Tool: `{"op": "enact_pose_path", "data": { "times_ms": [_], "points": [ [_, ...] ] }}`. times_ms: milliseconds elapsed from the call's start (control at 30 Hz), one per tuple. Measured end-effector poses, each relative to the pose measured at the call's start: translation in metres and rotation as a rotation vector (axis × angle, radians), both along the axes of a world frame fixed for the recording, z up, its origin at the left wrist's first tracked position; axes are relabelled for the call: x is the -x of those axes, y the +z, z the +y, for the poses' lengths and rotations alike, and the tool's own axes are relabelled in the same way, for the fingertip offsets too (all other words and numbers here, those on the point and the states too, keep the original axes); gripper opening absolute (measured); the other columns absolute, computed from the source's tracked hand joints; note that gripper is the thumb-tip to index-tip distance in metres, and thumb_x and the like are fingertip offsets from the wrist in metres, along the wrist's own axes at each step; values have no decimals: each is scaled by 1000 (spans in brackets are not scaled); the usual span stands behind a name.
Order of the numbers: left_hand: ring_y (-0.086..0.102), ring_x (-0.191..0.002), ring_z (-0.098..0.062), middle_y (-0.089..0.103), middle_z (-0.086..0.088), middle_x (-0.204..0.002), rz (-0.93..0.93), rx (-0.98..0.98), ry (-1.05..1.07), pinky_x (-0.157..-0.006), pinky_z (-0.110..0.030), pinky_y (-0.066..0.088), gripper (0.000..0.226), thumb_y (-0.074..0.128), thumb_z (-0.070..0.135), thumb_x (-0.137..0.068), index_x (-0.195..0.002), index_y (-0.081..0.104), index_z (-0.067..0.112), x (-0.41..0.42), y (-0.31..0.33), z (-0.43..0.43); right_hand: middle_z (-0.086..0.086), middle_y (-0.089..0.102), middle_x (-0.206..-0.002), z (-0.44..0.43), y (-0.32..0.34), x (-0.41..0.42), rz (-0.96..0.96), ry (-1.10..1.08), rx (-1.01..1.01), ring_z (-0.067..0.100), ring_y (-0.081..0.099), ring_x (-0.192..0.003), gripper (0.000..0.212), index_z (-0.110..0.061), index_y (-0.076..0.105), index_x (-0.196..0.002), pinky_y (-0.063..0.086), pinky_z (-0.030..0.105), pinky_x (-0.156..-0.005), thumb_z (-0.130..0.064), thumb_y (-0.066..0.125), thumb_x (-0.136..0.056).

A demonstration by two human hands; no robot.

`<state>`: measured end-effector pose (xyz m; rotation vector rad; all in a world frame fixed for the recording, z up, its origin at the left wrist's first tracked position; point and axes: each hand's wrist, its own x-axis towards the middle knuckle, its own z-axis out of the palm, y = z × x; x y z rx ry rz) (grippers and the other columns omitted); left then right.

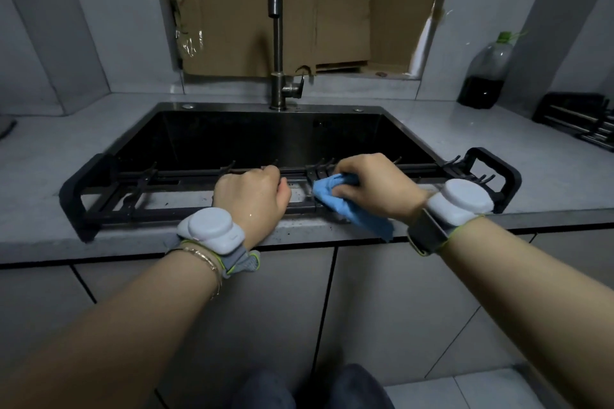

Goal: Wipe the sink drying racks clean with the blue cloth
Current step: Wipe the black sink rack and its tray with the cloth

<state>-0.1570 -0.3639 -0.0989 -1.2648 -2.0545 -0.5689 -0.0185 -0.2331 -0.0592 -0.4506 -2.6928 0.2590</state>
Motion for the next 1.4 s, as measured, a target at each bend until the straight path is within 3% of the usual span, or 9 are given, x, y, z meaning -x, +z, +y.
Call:
{"op": "enact_pose_path", "data": {
  "times_ms": [167, 467, 733, 833, 900, 1000, 1133, 1233, 1400],
  "points": [
    [44, -30, -28, 49, -4, -39, 31, -76, -16, -48, -20, 21, 34, 39, 30, -76, -51, 48, 10, 2, -9, 3, 9, 61, -100, -26, -6, 35, -48, 43, -124, 27, 54, -99, 20, -9, 64, -94, 38, 32, -75, -27, 58, -87],
    [38, -27, -26, 42, -1, -36, 34, -103, -33, -54, -12, 1, 29, 47, 25, -76, -51, 45, 11, 5, -10, 3, 9, 66, -83, 11, -18, -12, 98, 1, -116, 29, 58, -86, 9, -6, 65, -89, 42, 36, -71, -12, 61, -84],
    [43, -27, -29, 46, -5, -36, -13, -82, -33, -45, -18, 22, 24, 58, 21, -68, -51, 46, 10, 5, -11, 5, -2, 52, -76, 26, 42, -27, 957, -526, 628, 11, 52, -70, 24, -18, 53, -95, 44, 20, -60, 2, 44, -86],
    [44, -28, -30, 47, -6, -37, -19, -83, -21, -45, -19, 21, 23, 58, 21, -68, -51, 47, 9, 3, -10, 6, 3, 49, -75, 7, 69, -15, 1154, -344, 1061, 13, 49, -63, 36, -14, 48, -104, 44, 20, -53, 12, 29, -87],
    [46, -31, -32, 50, -8, -39, -37, -76, -26, -46, -20, 21, 24, 55, 22, -71, -53, 49, 8, 2, -9, 6, 7, 51, -75, -12, 65, -1, 1027, -271, 1225, 16, 52, -65, 39, -9, 51, -105, 46, 22, -56, 14, 26, -87],
    [50, -36, -34, 53, -11, -44, -60, -82, -32, -47, -23, 23, 25, 51, 24, -74, -56, 50, 7, 2, -10, 5, 3, 59, -79, -22, 29, 11, 440, -286, 699, 14, 54, -76, 32, -5, 64, -104, 44, 21, -64, 7, 40, -87],
    [43, -28, -30, 47, -7, -37, -38, -84, -34, -46, -19, 20, 24, 57, 21, -69, -51, 45, 10, 1, -8, 4, 0, 50, -124, -20, -5, 5, -196, -186, 118, 23, 38, -115, 35, -21, 58, -122, 33, 38, -94, -37, 53, -91],
    [42, -27, -29, 45, -6, -36, -3, -105, -22, -46, -19, 21, 25, 57, 22, -68, -50, 45, 10, 3, -10, 5, 1, 48, -120, -20, -8, 2, -137, -137, 63, 26, 39, -110, 44, -20, 56, -122, 32, 31, -87, -44, 61, -85],
    [42, -27, -27, 45, -3, -35, 7, -77, 11, -46, -17, 19, 28, 46, 27, -73, -50, 47, 11, 2, -10, 4, 9, 56, -101, -10, -4, 3, -66, -19, -114, 29, 52, -97, 21, -9, 63, -105, 36, 31, -76, -21, 61, -88]
  ]
}}
